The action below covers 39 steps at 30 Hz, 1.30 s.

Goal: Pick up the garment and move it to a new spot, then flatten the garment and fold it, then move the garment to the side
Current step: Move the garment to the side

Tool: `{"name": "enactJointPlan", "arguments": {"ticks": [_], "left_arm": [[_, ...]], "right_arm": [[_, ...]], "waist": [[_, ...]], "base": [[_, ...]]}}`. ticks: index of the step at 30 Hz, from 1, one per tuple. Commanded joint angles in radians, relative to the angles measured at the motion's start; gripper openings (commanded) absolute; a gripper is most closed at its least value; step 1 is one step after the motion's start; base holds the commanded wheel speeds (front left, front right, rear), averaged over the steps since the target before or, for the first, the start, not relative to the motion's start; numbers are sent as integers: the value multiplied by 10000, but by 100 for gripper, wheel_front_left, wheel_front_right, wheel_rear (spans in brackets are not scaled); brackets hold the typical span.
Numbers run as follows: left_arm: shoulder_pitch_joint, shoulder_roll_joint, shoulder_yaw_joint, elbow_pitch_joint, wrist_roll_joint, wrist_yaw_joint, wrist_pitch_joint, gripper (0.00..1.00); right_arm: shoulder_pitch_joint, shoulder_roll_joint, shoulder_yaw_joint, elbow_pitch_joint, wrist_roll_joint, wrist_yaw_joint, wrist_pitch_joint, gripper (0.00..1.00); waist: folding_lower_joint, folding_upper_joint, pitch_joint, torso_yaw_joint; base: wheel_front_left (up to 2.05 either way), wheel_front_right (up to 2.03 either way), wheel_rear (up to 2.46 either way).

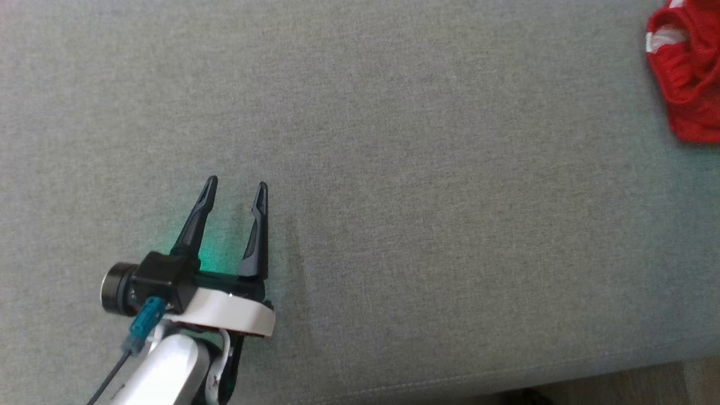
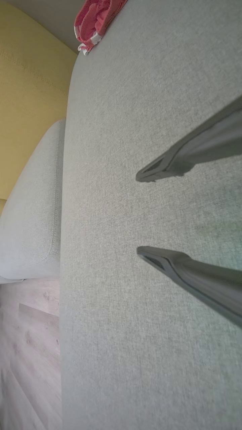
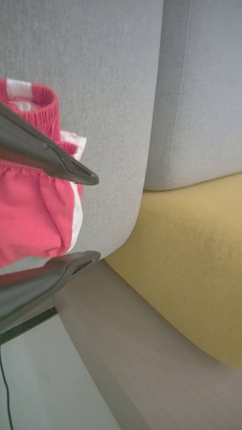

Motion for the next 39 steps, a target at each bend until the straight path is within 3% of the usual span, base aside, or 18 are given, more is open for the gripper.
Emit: {"name": "enactJointPlan", "arguments": {"ticks": [1, 13, 24, 28, 32, 39], "left_arm": [[-245, 127, 308, -203, -16, 22, -78, 100], [148, -103, 762, 953, -754, -78, -749, 100], [1612, -67, 1122, 1742, -1312, 113, -1188, 100], [2137, -24, 1134, 1756, -1408, 200, -1235, 100], [2520, 3, 1105, 1749, -1522, 218, -1225, 100], [2895, 31, 1053, 1732, -1677, 251, -1129, 100]], "right_arm": [[-164, -59, 202, -456, 90, 65, -147, 100], [1422, 1160, 1811, -1404, 957, 65, -940, 100], [4915, 2819, 2054, -2876, 1107, 65, -1978, 100], [6446, 3009, 2148, -3792, 1170, 65, -2273, 100], [7762, 3024, 2421, -4516, 2143, 65, -2483, 100], [9125, 3027, 2894, -5165, 2826, 65, -2663, 100]], "waist": [[0, 0, -159, 10], [0, 0, -2339, 483], [0, 0, -4463, 1185], [0, 0, -4864, 1402], [0, 0, -5144, 1546], [0, 0, -5344, 1633]], "base": [[0, 0, 0], [0, 0, 0], [0, 0, 0], [0, 0, 0], [0, 0, 0], [0, 0, 0]]}}
